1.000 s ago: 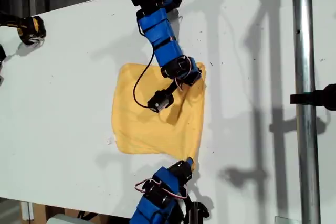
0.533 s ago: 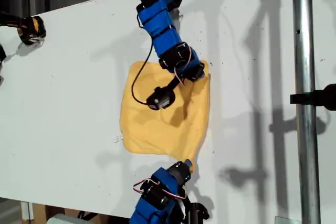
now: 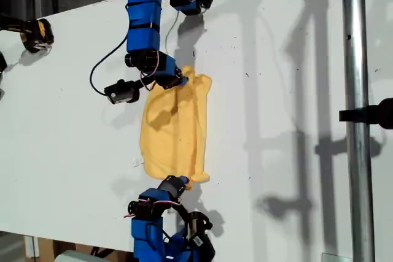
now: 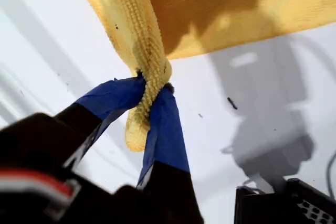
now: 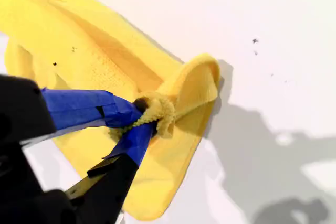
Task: Grasp corners of a towel and fold twice.
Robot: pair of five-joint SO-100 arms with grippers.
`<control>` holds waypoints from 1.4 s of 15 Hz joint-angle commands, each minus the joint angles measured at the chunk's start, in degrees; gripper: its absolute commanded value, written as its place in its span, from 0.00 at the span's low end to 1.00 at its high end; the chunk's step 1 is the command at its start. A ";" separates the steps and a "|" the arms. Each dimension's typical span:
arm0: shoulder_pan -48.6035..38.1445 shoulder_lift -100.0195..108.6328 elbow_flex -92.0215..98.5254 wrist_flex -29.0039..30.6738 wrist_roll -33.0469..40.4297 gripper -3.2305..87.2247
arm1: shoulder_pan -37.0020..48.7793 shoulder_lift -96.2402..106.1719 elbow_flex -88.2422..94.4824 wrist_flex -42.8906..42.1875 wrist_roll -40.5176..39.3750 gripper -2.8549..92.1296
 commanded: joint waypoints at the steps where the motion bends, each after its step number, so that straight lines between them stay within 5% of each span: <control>1: -11.25 1.41 -2.20 -0.62 8.09 0.02 | 7.12 2.20 -0.70 -0.79 -4.04 0.03; 6: -32.17 -3.52 -14.15 -0.44 22.76 0.02 | 24.17 2.55 -3.08 -2.46 -16.00 0.03; 14: -42.01 -13.18 -36.04 -2.20 27.77 0.02 | 43.95 7.91 -9.84 -8.09 -25.93 0.03; 21: -36.30 -14.15 -20.48 -4.83 22.06 0.02 | 34.45 12.92 2.02 -8.61 -22.68 0.03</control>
